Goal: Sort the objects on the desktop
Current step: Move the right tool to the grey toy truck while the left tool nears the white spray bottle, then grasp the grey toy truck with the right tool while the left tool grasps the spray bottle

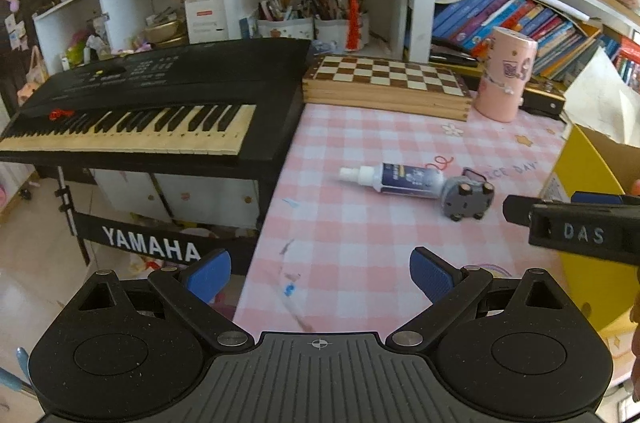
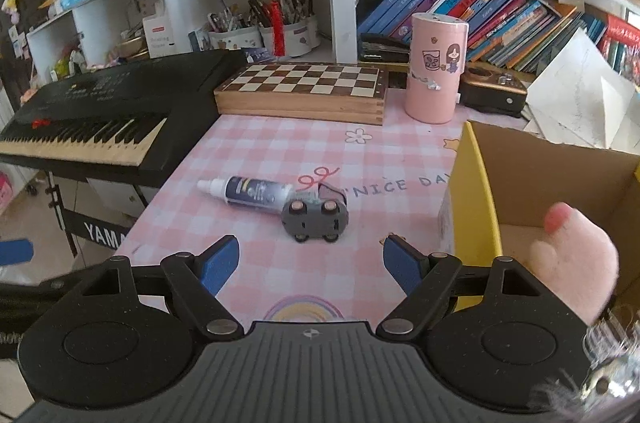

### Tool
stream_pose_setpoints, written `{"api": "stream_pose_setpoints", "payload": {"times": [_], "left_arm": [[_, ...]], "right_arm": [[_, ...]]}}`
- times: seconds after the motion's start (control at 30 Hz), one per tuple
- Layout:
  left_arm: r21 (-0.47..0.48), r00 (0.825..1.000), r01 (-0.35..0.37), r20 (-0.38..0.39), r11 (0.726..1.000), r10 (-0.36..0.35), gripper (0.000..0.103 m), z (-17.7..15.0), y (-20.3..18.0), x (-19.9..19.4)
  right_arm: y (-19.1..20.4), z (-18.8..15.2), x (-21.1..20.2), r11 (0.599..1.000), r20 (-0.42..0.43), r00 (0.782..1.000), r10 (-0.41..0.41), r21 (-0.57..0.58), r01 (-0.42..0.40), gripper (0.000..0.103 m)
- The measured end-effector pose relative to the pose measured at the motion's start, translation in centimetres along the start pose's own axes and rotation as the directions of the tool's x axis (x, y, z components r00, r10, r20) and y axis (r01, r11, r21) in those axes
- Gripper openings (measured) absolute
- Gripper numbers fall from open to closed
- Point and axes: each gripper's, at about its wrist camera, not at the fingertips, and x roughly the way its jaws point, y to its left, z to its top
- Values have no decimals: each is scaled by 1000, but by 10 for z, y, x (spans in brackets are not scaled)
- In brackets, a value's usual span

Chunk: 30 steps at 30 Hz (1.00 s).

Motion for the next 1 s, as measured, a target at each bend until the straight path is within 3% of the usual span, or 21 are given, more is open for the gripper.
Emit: {"api": "stream_pose_setpoints", "payload": {"times": [0.4, 0.7, 0.9, 1.0], "left_arm": [[-8, 998, -56, -21, 998, 56, 98, 17, -2, 24], [15, 996, -62, -70, 998, 63, 98, 24, -6, 44], [29, 995, -44, -89, 999, 47, 98, 28, -12, 57], [41, 995, -31, -93, 999, 35, 98, 30, -15, 63]], "right_arm": [[2, 15, 82, 999, -76, 996, -49, -1, 49, 80], [4, 16, 122, 999, -144, 989, -44, -26, 41, 78], [-3, 17, 138, 999, -178, 983, -37, -12, 35, 62], [-6, 18, 140, 1000, -182, 983, -23, -6, 22, 62]]}}
